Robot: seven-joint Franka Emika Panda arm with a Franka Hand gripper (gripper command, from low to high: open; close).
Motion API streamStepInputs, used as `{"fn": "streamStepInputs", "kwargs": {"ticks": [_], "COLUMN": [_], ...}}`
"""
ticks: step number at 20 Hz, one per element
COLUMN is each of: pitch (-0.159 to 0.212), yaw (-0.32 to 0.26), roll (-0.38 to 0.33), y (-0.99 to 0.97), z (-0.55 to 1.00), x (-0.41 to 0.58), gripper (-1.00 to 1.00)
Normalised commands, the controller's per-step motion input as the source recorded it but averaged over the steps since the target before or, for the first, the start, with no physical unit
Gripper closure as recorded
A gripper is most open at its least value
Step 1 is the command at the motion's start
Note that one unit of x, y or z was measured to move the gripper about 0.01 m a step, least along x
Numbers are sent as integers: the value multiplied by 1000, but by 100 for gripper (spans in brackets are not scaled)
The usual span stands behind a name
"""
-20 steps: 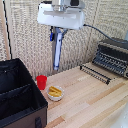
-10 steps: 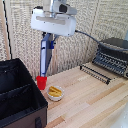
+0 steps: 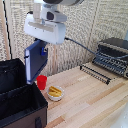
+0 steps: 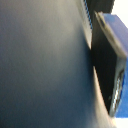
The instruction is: Please shift your gripper toward the book. Carefully hold the book with your gripper. Gently transport the book using your gripper to the caddy's front section. Safely let the book go into the caddy's front area.
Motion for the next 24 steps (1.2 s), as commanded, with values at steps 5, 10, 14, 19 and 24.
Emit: {"fn": "streamStepInputs", "kwargs": {"ticks": [5,10,14,19,24], "pitch": [0,4,37,54,34], "yaw": [-185,-162,-152,-152,-187], "roll": [-21,-39,-50,-60,-49], "y": [682,716,711,686,611], "z": [67,0,0,0,0], "x": [0,0,-22,-56,-27], "gripper": [100,100,100,100,100]}}
